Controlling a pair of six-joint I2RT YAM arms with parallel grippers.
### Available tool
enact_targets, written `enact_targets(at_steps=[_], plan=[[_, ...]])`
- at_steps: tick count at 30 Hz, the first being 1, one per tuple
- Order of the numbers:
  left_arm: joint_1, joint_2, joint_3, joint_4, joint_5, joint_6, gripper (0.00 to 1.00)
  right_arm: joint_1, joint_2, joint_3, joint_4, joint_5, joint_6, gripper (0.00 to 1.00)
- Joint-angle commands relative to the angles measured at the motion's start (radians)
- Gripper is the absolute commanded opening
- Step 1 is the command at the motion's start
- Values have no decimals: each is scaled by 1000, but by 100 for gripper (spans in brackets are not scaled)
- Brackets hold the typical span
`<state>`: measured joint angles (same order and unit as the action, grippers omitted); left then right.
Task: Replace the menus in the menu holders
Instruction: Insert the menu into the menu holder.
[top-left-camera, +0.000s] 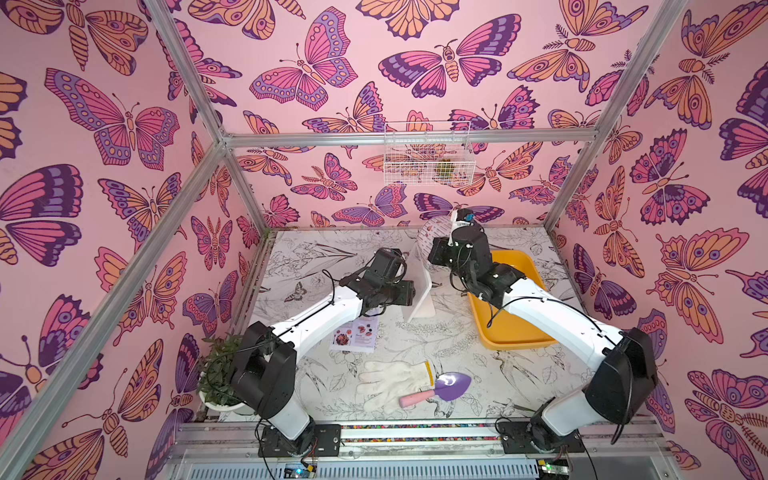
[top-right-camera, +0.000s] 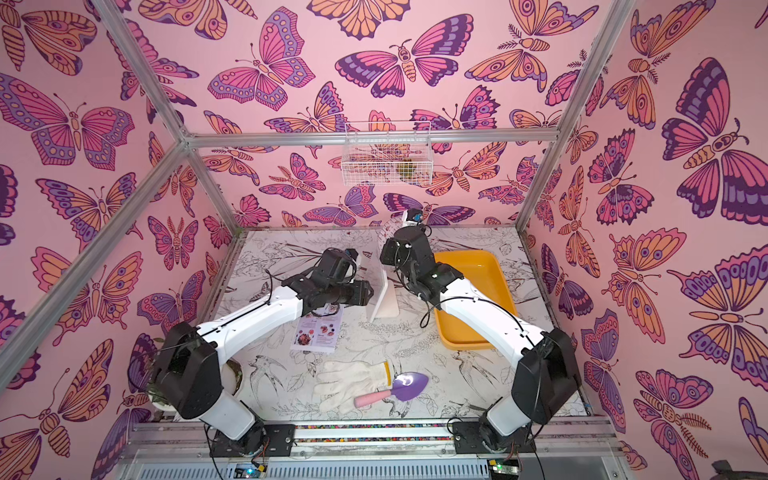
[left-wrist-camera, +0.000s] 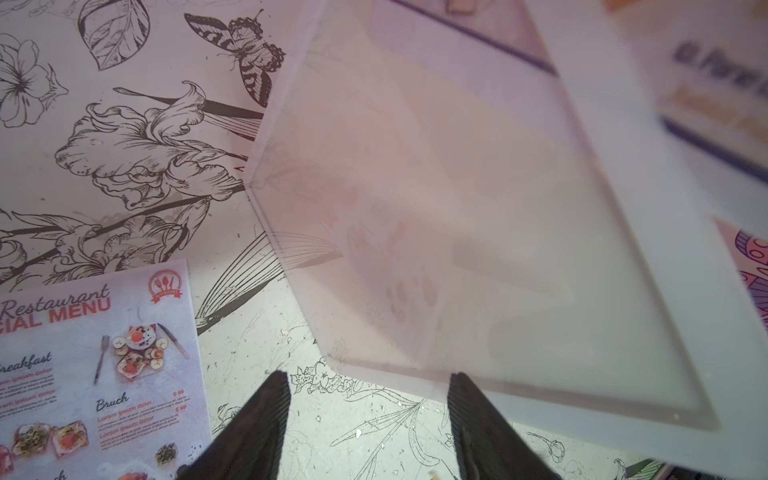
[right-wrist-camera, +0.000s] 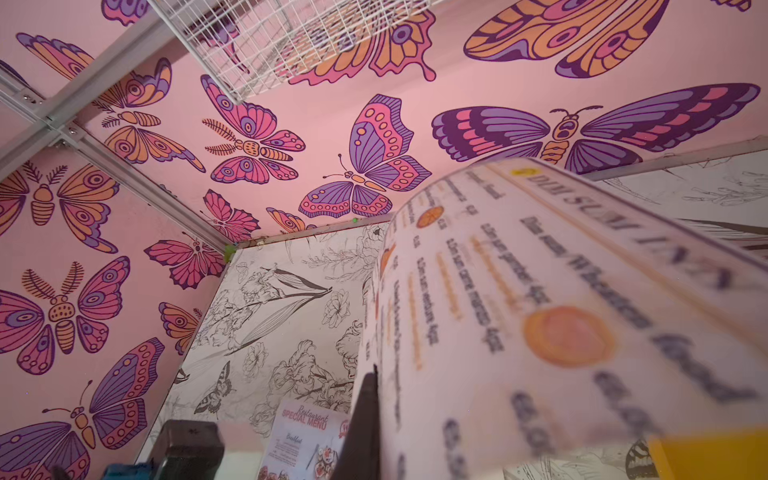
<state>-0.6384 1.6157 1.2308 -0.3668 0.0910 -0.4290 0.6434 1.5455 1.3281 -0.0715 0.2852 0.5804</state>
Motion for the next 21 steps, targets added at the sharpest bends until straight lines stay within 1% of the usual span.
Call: enact_targets(at_steps=[1,4,5,7,11,18,21], plan=[[-12,-17,-16,4,19,-11,64,7,16,33,-26,49,21,0],[-18,-19,-23,14,18,-27,63,6,20,75,-59,49,24,0],[-23,-22,-29,19,14,-36,64,8,51,86,-66,45,21,0],[-27,-27,-39,36,16,-53,64,9,52,87,-70,43,18,0],[-40,-32,-54,70,15,-87,63,21,43,52,-59,48,11,0],[-43,-40,-48,78,-10,-83,63,23,33,-6,-41,58,-2,1],[-43,-47,-48,79,-17,-76,63,21,-12,-28,-38,85,-23,2]])
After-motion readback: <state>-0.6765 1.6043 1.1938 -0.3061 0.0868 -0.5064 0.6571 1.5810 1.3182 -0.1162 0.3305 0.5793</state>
